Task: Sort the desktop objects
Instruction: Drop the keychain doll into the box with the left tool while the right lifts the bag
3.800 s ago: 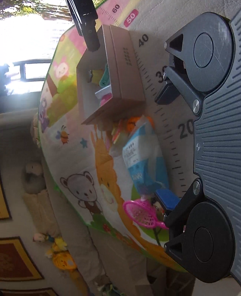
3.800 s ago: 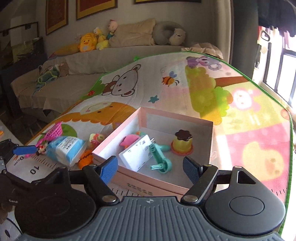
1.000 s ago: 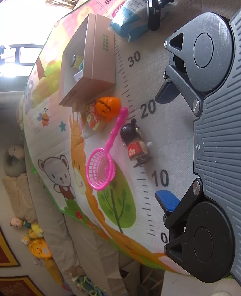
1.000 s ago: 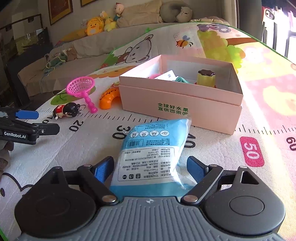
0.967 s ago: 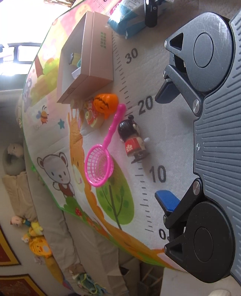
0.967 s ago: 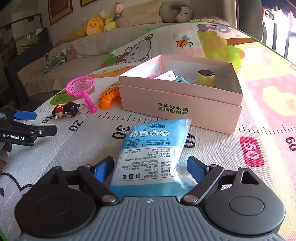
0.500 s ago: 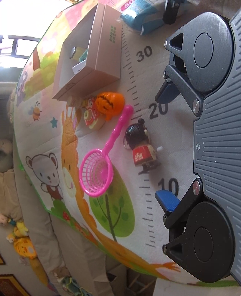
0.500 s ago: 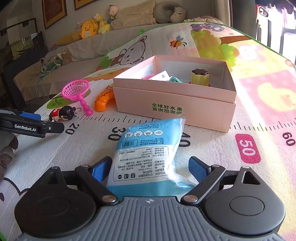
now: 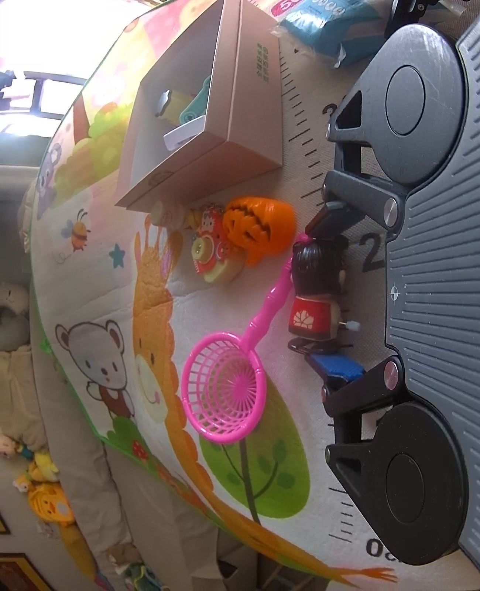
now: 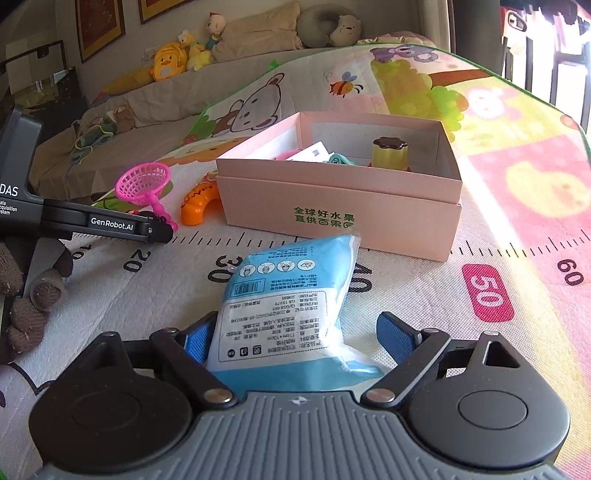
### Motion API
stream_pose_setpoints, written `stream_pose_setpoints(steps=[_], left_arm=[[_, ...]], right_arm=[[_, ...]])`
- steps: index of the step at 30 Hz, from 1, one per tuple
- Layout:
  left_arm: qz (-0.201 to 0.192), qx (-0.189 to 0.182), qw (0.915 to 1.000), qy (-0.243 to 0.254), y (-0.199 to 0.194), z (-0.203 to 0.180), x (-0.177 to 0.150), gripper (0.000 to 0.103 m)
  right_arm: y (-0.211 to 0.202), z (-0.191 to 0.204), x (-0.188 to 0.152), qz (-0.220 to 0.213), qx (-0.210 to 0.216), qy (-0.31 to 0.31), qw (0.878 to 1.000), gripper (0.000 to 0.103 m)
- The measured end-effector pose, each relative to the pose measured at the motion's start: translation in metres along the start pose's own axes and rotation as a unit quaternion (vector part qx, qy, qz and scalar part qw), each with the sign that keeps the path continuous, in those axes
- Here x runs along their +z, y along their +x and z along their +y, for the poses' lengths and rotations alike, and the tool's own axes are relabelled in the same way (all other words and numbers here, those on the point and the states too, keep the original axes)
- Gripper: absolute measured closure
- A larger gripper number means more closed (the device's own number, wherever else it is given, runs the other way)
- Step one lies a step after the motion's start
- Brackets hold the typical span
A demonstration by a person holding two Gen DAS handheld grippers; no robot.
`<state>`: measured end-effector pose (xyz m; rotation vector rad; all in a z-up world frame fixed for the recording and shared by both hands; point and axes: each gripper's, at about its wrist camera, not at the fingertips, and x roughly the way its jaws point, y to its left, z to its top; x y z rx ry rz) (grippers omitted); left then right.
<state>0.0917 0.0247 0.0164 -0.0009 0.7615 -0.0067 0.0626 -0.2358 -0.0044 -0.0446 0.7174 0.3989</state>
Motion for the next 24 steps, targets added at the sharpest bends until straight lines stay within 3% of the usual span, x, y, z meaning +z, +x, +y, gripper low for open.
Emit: stream_pose_setpoints(steps=[6,9,15,20,24], left_arm=[[-0.005,-0.013,0.9992,0.038,-0.023,-0.007,-0.014,0.033],[0.001,-0.038,0.9971,0.066,-0.042,-0.015,-0.027,0.033],[-0.023,-0.094,0.9886,0.115,-0.089,-0.036,-0.030,0.033],[-0.116,-0.123,0.9757,0.139,-0.122,-0.060,0.018,0.033],[-0.155,-0.142,0.9652,0.155,-0.107,-0.095,0.059,0.033]], right_arm=[[0.000,0.007,0.006,-0.003,-0.021,-0.015,1.000,0.013],[-0.001,0.011,0.011,0.012,-0.009,-0.032,0.999,0.043],[-0.038,0.004,0.022,0.028,0.017,-0.057,0.998,0.049],[-0.121,-0.024,0.073,-0.077,0.009,-0.037,0.996,0.049],[-0.156,-0.042,0.111,-0.139,0.002,-0.023,0.990,0.049]])
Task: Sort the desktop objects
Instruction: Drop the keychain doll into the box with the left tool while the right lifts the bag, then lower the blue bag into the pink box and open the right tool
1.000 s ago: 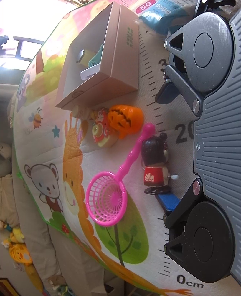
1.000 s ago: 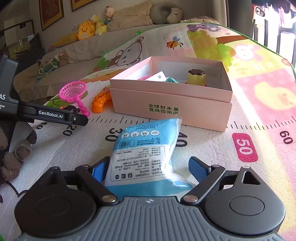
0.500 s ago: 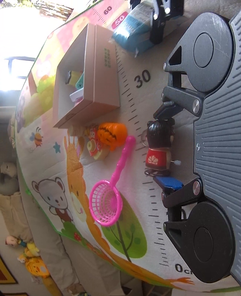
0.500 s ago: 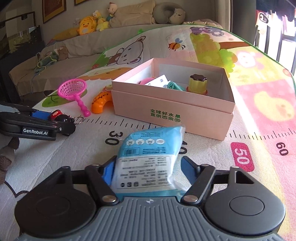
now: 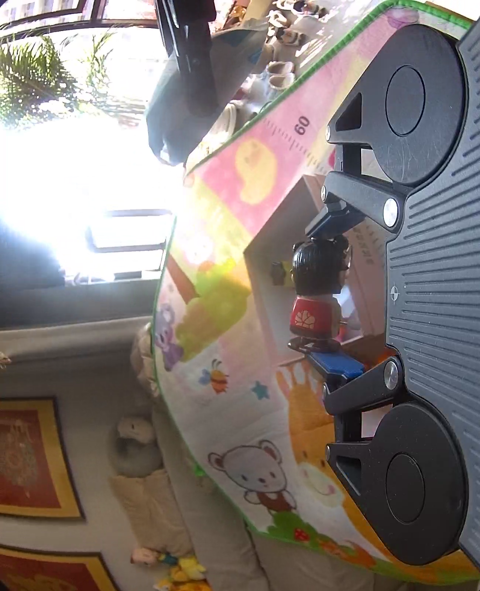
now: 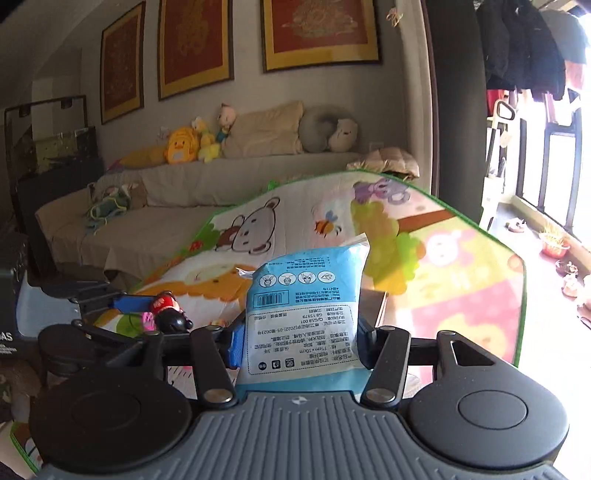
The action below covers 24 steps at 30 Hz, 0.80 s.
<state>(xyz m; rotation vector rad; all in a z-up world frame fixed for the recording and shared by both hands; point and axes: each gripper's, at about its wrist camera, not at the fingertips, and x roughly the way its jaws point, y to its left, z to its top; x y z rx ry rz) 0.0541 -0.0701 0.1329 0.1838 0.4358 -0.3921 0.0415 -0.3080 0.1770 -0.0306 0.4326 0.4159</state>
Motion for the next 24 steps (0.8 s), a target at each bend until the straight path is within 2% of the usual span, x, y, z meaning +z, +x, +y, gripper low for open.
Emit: stream_pose_setpoints(steps=[4,7,10,14,20,22,24], left_arm=[[-0.004,-0.014,0.9999,0.007,0.057,-0.016,0.025,0.032],[0.013,-0.003,0.9999,0.001,0.093,-0.017,0.029,0.018],[0.019,-0.012,0.9997,-0.010,0.084,-0.007,0.006,0.006],[0.035,0.020,0.9992,-0.001,0.058,0.007,-0.039,0.005],[0.079,0.048,0.9939,-0.061,0.034,0.040,-0.086,0.004],[0.084,0.047,0.9924,-0.077,0.029,0.048,-0.094,0.003],[0.086,0.053,0.9910,-0.087,0.024,0.054,-0.100,0.003]], right_arm=[[0.010,-0.010,0.027,-0.023,-0.023,-0.010,0.999,0.049],[0.029,-0.018,0.037,-0.021,-0.033,-0.007,0.999,0.049],[0.055,-0.031,0.039,-0.003,-0.039,0.010,0.999,0.049],[0.101,-0.045,0.028,0.043,-0.034,0.035,0.998,0.049],[0.188,-0.047,0.003,0.141,-0.001,0.086,0.986,0.049],[0.210,-0.040,-0.007,0.165,-0.009,0.081,0.983,0.049],[0.230,-0.035,-0.014,0.186,-0.043,0.068,0.979,0.050]])
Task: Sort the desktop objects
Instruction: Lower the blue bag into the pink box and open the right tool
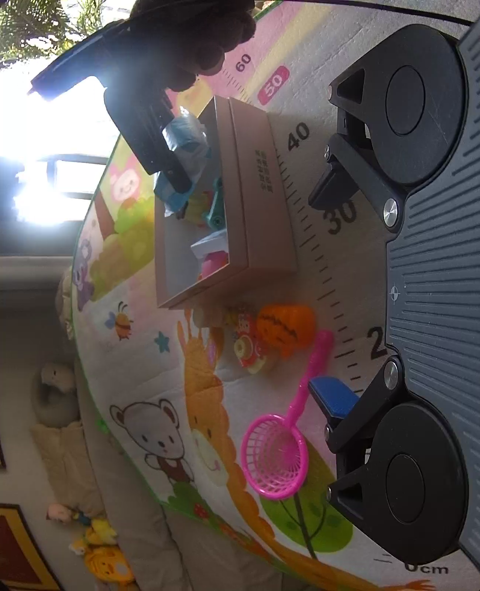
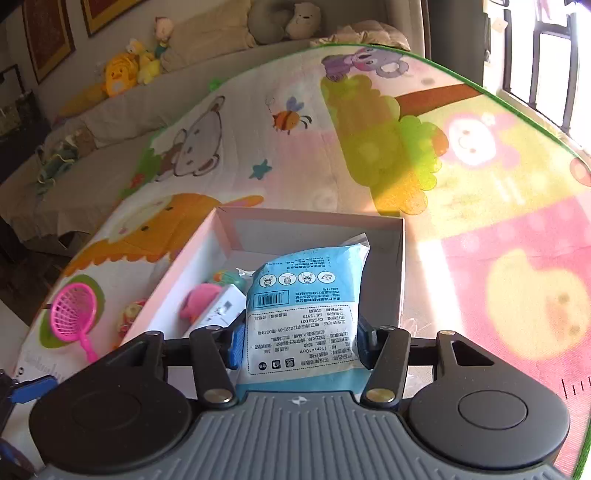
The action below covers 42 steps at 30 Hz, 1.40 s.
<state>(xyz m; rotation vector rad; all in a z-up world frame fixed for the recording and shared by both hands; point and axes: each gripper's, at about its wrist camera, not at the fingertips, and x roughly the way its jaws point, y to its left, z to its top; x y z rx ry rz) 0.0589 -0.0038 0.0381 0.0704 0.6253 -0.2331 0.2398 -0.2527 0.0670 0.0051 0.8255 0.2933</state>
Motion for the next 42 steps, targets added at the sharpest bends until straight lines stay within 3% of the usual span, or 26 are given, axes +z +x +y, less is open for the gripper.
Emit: stream_pose_setpoints(steps=[4,7,11,16,18,19,22,24,26,34,38,42], left_arm=[[-0.002,0.018,0.9997,-0.016,-0.001,0.009,-0.005,0.003],[-0.011,0.040,0.9990,-0.016,0.000,0.012,-0.010,0.002],[-0.012,0.048,0.9986,-0.020,0.001,0.017,-0.016,0.002],[-0.019,0.052,0.9978,-0.037,-0.007,0.029,-0.021,0.001],[-0.021,0.053,0.9973,-0.047,-0.008,0.035,-0.021,0.001],[-0.022,0.053,0.9970,-0.052,-0.009,0.038,-0.020,0.001],[-0.029,0.055,0.9961,-0.063,-0.011,0.045,-0.020,0.000],[-0.031,0.058,0.9954,-0.069,-0.012,0.049,-0.020,0.000],[-0.032,0.062,0.9946,-0.077,-0.012,0.053,-0.020,0.000],[-0.033,0.066,0.9935,-0.087,-0.018,0.059,-0.025,0.000],[-0.027,0.065,0.9928,-0.096,-0.016,0.062,-0.027,0.000],[-0.027,0.062,0.9931,-0.095,-0.016,0.061,-0.028,0.000]], right_arm=[[0.033,0.020,-0.003,0.016,-0.094,-0.047,0.994,0.050],[0.048,0.031,0.004,0.024,-0.120,-0.064,0.990,0.051],[0.065,0.029,0.016,0.060,-0.041,-0.017,0.997,0.051],[0.063,0.028,0.011,0.059,-0.058,-0.030,0.996,0.050],[0.054,0.022,0.006,0.053,-0.057,-0.028,0.997,0.041],[0.046,0.019,0.003,0.043,-0.057,-0.027,0.997,0.031],[0.019,0.013,-0.004,0.012,-0.049,-0.029,0.998,0.029],[0.004,0.009,-0.008,-0.001,-0.037,-0.019,0.999,0.031],[-0.003,0.008,-0.010,-0.003,-0.024,-0.014,1.000,0.053],[0.015,0.017,0.002,0.003,-0.095,0.009,0.995,0.055],[0.023,0.016,-0.001,0.019,-0.017,0.038,0.999,0.055],[0.021,0.022,-0.004,0.011,0.002,0.029,1.000,0.056]])
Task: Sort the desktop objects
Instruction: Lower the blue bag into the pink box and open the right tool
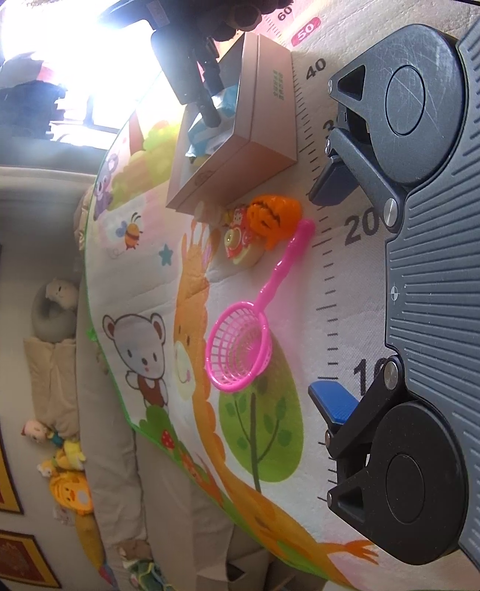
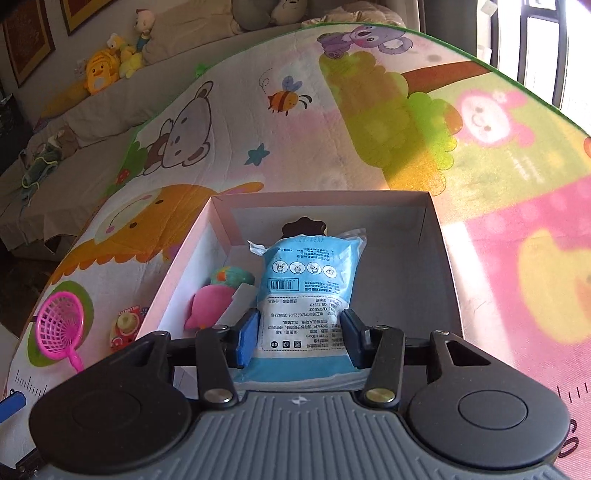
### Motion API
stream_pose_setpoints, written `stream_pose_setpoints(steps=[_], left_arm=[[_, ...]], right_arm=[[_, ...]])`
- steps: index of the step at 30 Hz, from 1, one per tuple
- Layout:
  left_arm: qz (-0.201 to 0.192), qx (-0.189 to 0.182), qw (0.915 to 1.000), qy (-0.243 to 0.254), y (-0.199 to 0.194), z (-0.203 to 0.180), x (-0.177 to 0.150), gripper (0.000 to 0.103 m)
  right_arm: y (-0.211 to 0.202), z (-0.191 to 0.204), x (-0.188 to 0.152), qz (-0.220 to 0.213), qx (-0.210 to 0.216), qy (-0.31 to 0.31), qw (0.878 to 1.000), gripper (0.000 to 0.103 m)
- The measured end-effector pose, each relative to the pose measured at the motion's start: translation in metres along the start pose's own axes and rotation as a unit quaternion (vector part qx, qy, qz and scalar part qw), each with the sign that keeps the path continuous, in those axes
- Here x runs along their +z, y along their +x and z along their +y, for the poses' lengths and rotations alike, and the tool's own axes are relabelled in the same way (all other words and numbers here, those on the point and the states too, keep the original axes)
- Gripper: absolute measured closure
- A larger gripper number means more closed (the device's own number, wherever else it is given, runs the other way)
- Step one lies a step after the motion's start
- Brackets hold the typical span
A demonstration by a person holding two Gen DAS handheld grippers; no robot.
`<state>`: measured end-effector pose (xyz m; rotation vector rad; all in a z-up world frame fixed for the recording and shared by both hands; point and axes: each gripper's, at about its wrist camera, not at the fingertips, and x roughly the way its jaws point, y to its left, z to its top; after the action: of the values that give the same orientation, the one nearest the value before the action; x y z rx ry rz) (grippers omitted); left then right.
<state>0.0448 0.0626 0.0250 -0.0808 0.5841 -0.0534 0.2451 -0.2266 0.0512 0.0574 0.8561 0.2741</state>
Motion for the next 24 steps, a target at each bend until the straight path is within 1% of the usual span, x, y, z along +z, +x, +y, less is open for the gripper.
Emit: stream_pose_setpoints(steps=[3,6,8,11,14,15,17,18,20,22,24], left_arm=[[0.001,0.000,1.0000,-0.001,0.000,0.000,0.000,0.000],[0.006,0.001,1.0000,-0.001,0.002,0.000,0.000,0.000],[0.007,0.000,1.0000,-0.001,0.002,-0.001,-0.001,0.000],[0.006,0.001,1.0000,0.000,0.002,-0.002,-0.001,0.000],[0.007,0.001,1.0000,0.000,0.002,-0.002,-0.001,0.000],[0.007,0.001,1.0000,0.000,0.002,-0.001,-0.001,0.000],[0.008,0.001,1.0000,0.000,0.002,-0.002,-0.001,0.000],[0.008,0.001,1.0000,0.000,0.002,-0.002,-0.001,0.000],[0.008,0.001,1.0000,0.000,0.001,-0.002,-0.001,0.000],[0.010,0.001,1.0000,-0.001,0.002,-0.002,-0.001,0.000],[0.012,0.001,0.9999,-0.001,0.003,-0.002,-0.002,0.000]], right_arm=[[-0.008,-0.010,0.007,-0.008,0.012,0.017,1.000,0.057],[-0.019,-0.013,0.019,-0.043,-0.033,0.003,0.999,0.058],[-0.021,-0.012,0.026,-0.056,-0.071,-0.029,0.995,0.059],[-0.011,-0.005,0.025,-0.050,-0.091,-0.067,0.992,0.059],[0.000,0.007,0.018,-0.055,-0.113,-0.100,0.987,0.059],[0.002,0.009,0.017,-0.055,-0.111,-0.101,0.987,0.059],[0.012,0.004,0.017,-0.032,-0.068,-0.071,0.995,0.063],[0.014,0.004,0.016,-0.029,-0.048,-0.060,0.997,0.063],[0.013,0.009,0.012,-0.040,-0.033,-0.074,0.996,0.066],[0.012,0.009,0.013,-0.035,-0.033,-0.079,0.996,0.067],[0.010,0.008,0.014,-0.027,-0.053,-0.081,0.995,0.067]])
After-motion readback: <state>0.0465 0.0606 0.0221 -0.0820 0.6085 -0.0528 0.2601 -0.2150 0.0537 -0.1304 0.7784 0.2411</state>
